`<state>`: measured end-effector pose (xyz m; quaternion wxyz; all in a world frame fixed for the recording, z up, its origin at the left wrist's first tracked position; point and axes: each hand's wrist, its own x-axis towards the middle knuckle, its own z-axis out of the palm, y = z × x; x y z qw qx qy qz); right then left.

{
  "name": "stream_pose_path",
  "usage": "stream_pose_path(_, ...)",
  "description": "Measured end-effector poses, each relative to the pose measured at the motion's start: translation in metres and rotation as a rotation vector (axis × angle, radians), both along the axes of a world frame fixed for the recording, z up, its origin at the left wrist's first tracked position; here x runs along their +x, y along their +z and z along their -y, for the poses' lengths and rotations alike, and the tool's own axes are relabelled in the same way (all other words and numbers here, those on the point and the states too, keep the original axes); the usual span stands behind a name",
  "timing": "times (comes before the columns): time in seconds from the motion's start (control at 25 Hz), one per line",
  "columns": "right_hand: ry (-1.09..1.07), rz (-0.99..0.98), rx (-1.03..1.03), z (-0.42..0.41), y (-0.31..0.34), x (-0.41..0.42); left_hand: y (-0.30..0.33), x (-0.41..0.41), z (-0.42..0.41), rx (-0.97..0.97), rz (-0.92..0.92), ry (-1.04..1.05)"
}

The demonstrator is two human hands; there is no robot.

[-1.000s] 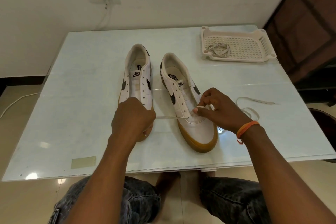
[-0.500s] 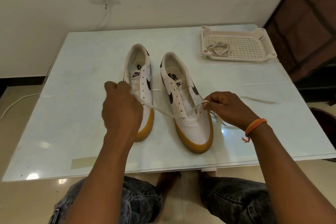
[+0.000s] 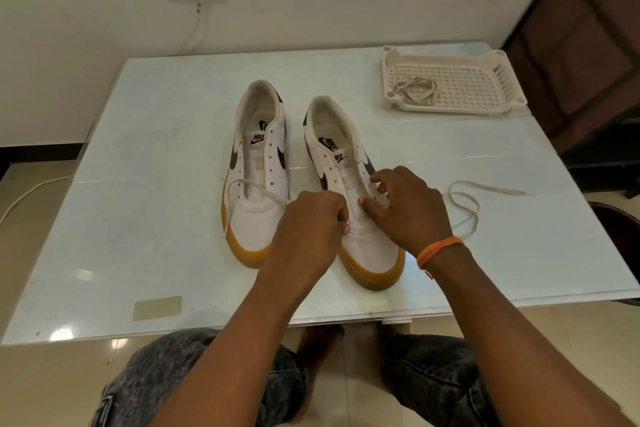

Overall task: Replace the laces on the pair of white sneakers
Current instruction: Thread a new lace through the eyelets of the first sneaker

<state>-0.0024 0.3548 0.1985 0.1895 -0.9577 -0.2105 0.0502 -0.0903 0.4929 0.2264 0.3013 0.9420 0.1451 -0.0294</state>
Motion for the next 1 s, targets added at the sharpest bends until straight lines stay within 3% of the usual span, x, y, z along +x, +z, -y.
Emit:
stream_pose_path(0.16, -0.052, 0.004, 0.062, 0.004, 0.004, 0.001, 0.010, -0.005, -0.025, 0.072, 0.117, 0.132)
stream_pose_path(0.4, -0.049, -0.067, 0.113, 0.006, 0.009, 0.002, 0.029, -0.021, -0.080, 0.146, 0.344, 0.672)
stream_pose_path(0.56, -0.032, -0.131, 0.189, 0.008, 0.009, 0.003, 0.033, -0.019, -0.083, 0.124, 0.401, 0.715)
stream_pose_path(0.64, -0.021, -0.157, 0.201, 0.011, 0.009, 0.006, 0.030, -0.016, -0.063, 0.098, 0.295, 0.627)
stream_pose_path(0.84, -0.024, -0.170, 0.117, 0.012, 0.008, 0.007, 0.004, -0.010, 0.013, -0.075, -0.277, 0.250)
stream_pose_path(1.0, -0.010, -0.163, 0.092, 0.010, 0.007, 0.007, -0.014, -0.006, 0.023, -0.156, -0.322, 0.244)
